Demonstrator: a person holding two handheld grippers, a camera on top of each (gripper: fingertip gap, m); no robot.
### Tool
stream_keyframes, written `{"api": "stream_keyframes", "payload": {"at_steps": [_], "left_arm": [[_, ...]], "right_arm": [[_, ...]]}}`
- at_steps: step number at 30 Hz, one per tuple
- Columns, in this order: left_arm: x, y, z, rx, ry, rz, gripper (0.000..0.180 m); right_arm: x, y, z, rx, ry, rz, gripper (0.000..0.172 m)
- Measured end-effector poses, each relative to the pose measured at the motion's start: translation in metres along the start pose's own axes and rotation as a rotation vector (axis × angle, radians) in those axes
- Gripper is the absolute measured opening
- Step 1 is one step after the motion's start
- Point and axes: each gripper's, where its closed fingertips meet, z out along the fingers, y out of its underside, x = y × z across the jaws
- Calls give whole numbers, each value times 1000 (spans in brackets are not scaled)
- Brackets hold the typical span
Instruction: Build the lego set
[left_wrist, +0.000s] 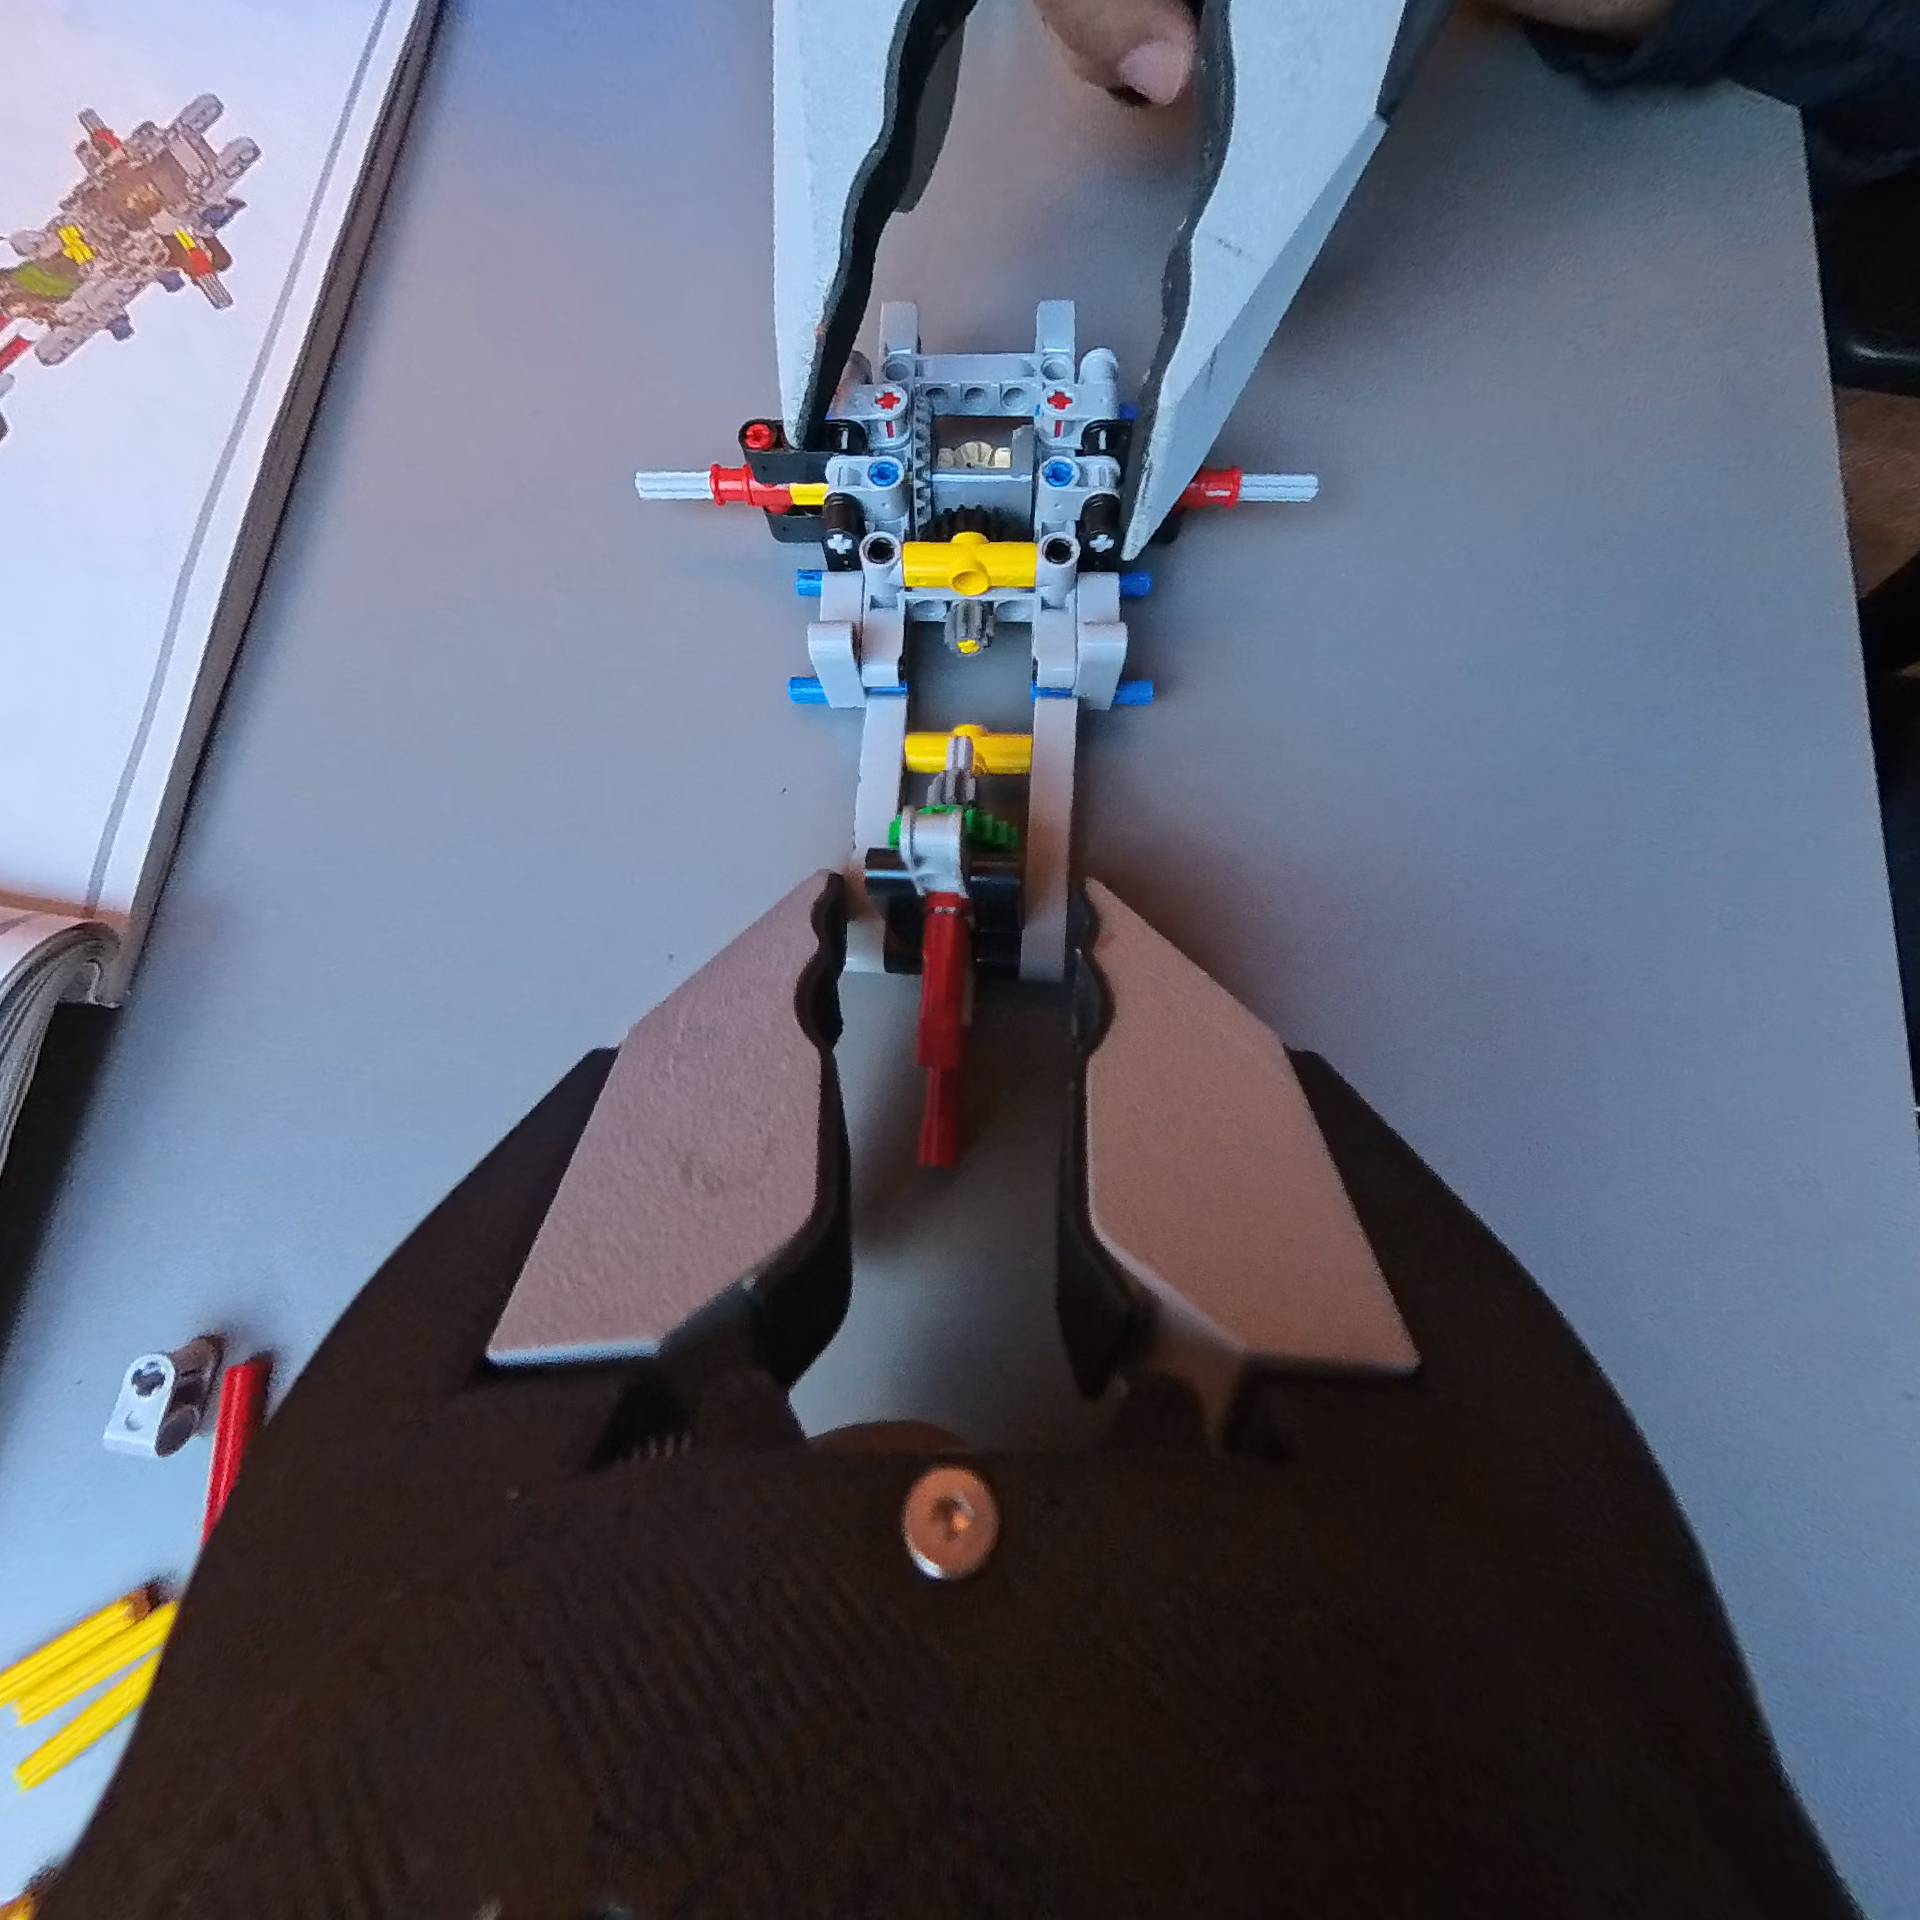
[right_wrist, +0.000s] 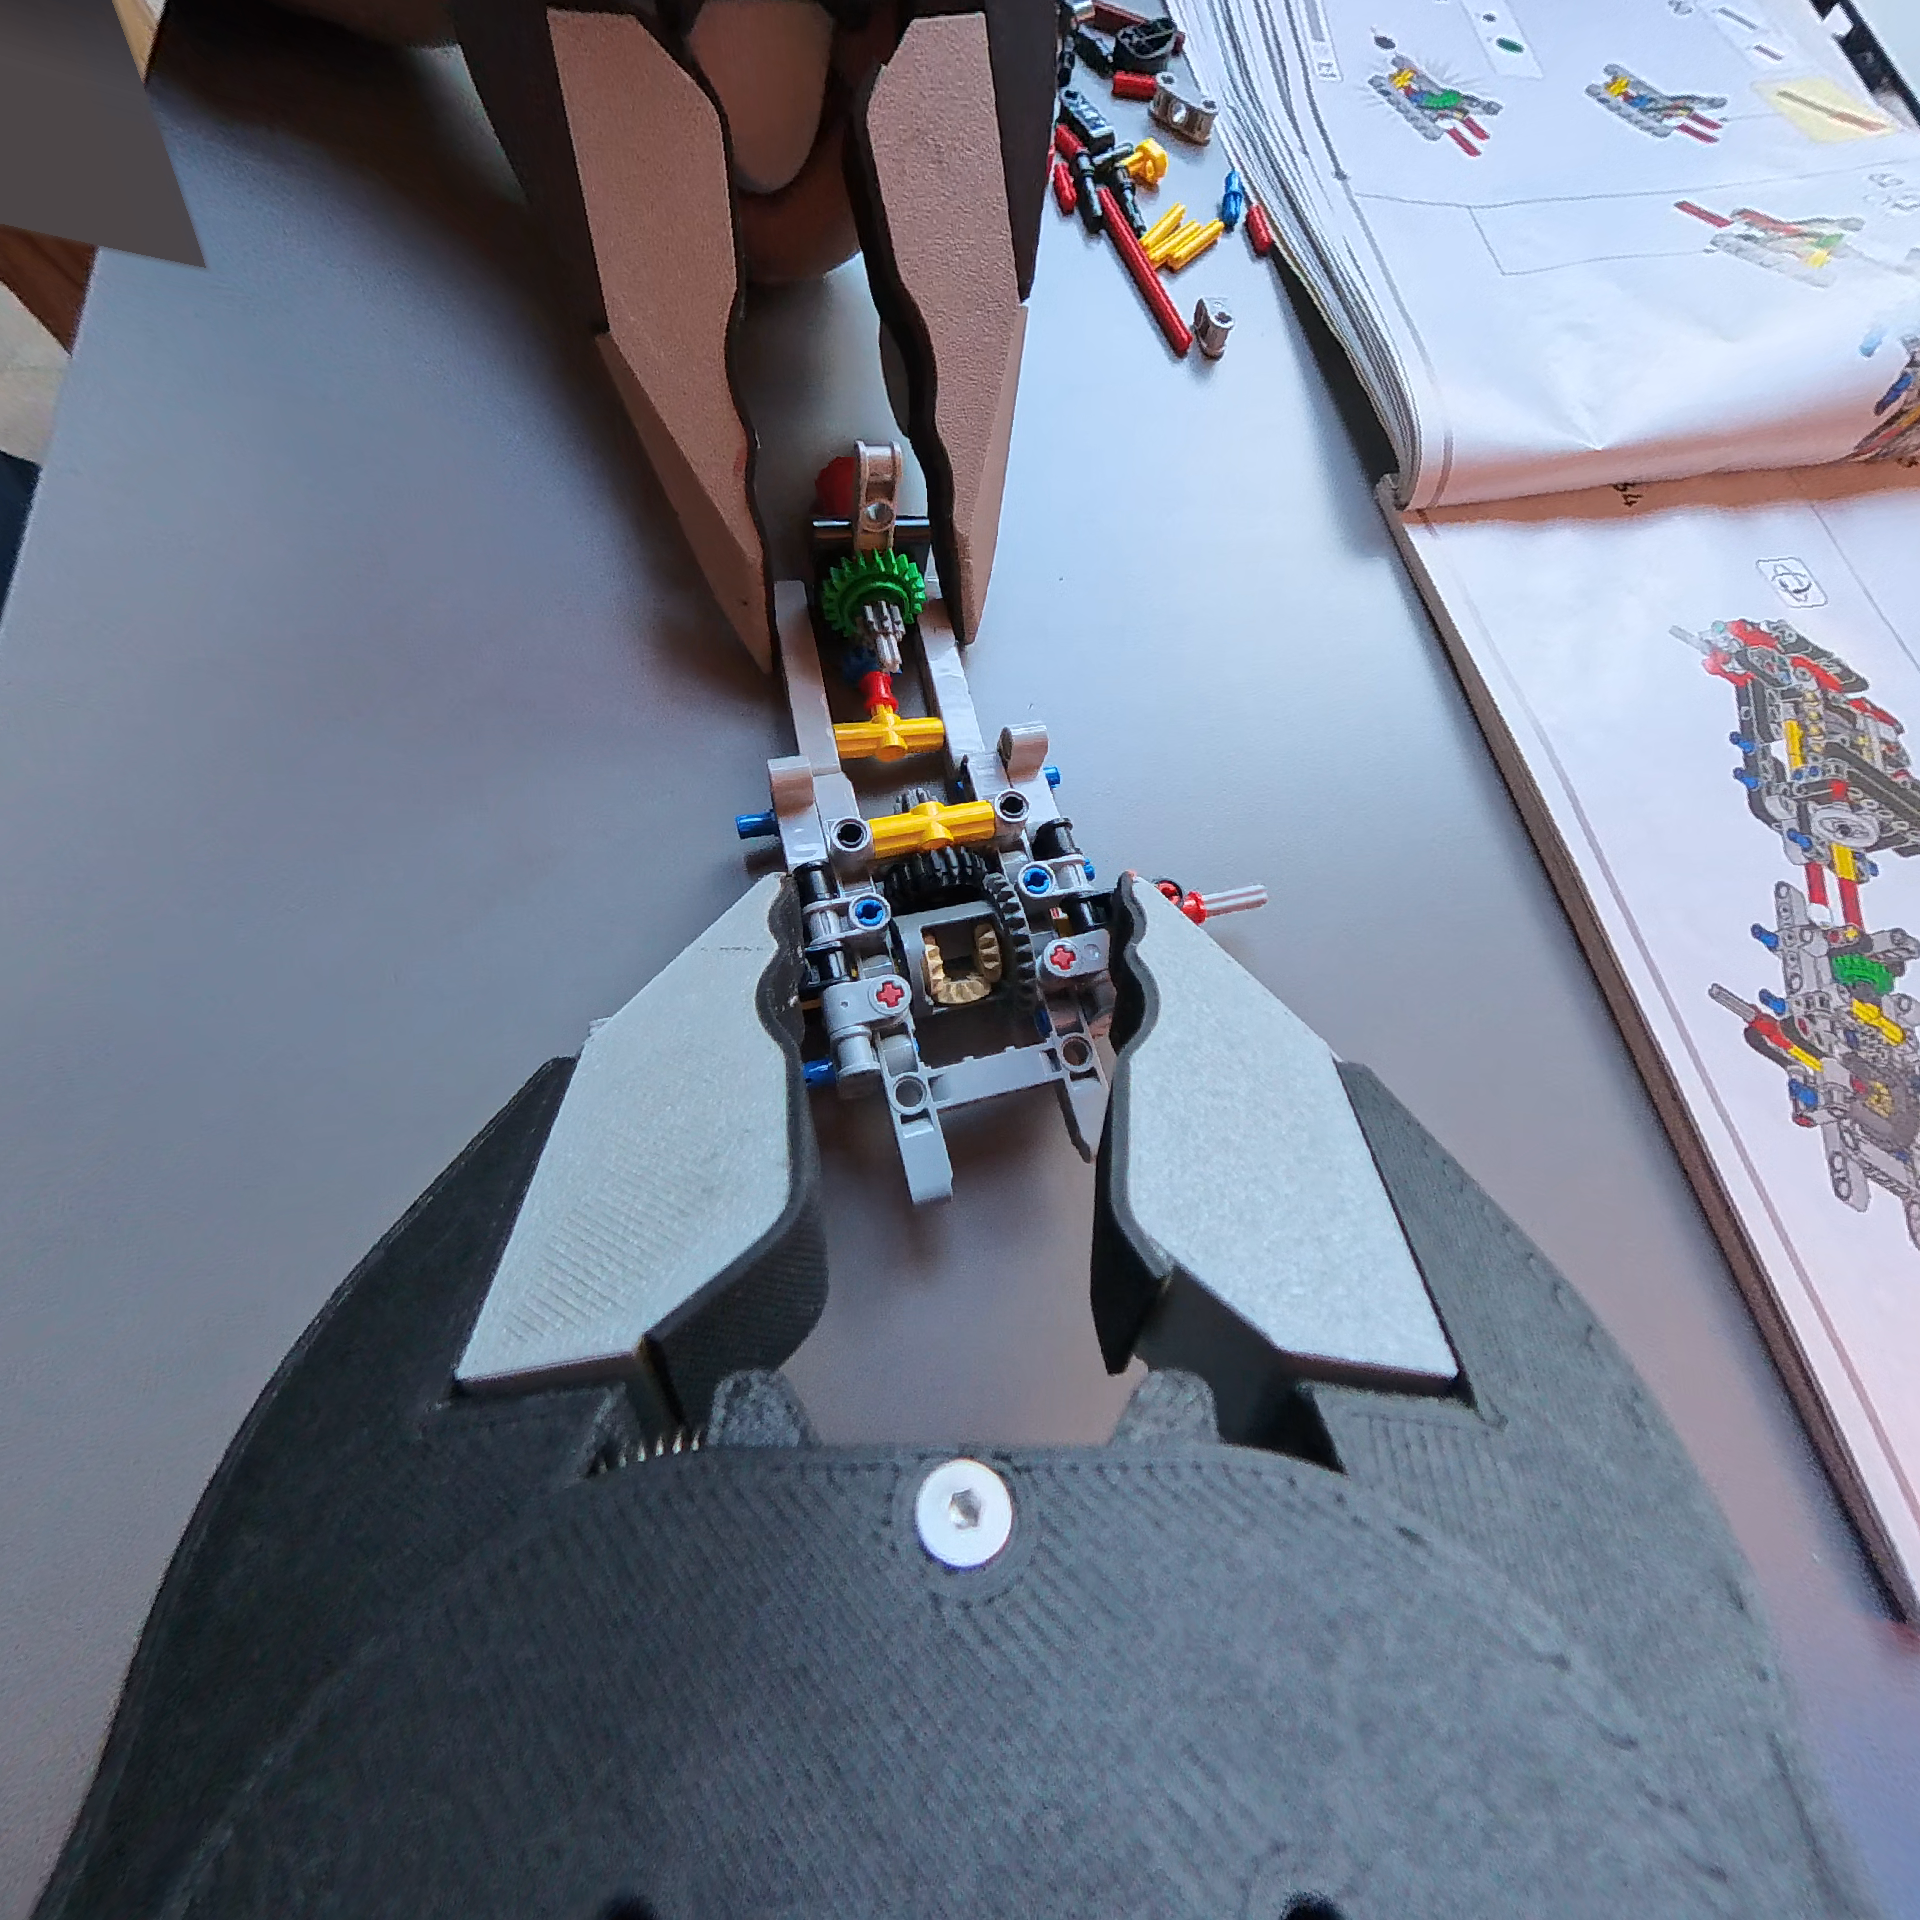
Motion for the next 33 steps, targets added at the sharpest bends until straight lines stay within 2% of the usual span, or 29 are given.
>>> {"api": "stream_keyframes", "payload": {"at_steps": [7,15,22,27,28,29,30,31,33], "left_arm": [[1,0,-1,6,32,-30,39],[-2,-1,0,5,8,-36,39],[-2,-1,1,1,-12,-24,39],[6,-4,-5,36,38,-6,49],[7,-5,-8,55,51,-1,50],[7,-6,-11,71,58,3,49],[6,-5,-14,81,60,3,47],[4,-4,-17,82,59,-1,44],[0,-2,-18,77,52,-21,40]], "right_arm": [[4,1,-4,16,-10,50,56],[4,-16,-8,94,-12,62,55],[-6,-17,8,11,27,-30,55],[-7,-14,12,-42,73,-94,54],[-9,-15,11,-39,70,-99,47],[-10,-17,9,-27,71,-103,32],[-10,-19,7,-17,75,-114,10],[-9,-21,5,-7,90,-129,0],[-8,-24,2,9,102,-137,0]]}}
